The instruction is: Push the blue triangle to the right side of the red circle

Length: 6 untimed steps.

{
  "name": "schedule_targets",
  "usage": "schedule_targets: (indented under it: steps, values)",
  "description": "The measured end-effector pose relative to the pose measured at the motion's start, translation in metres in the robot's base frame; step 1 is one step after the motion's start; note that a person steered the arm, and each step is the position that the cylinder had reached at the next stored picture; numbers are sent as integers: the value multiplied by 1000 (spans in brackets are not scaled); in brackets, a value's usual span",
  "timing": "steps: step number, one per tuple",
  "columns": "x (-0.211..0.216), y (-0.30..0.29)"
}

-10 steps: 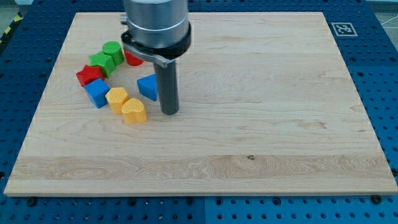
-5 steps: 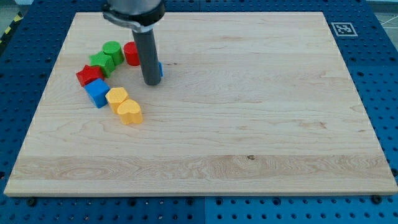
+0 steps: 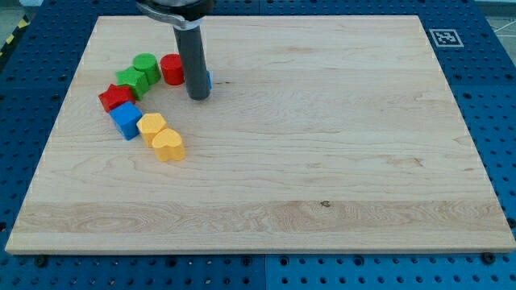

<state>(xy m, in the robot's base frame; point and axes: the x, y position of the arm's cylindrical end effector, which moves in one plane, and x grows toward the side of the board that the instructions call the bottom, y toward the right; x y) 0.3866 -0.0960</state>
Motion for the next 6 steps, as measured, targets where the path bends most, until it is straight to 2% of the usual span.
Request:
schedule_targets:
  steps: [4,5,6]
  values:
    - [-6,0]
    - [7,3]
    - [60,66]
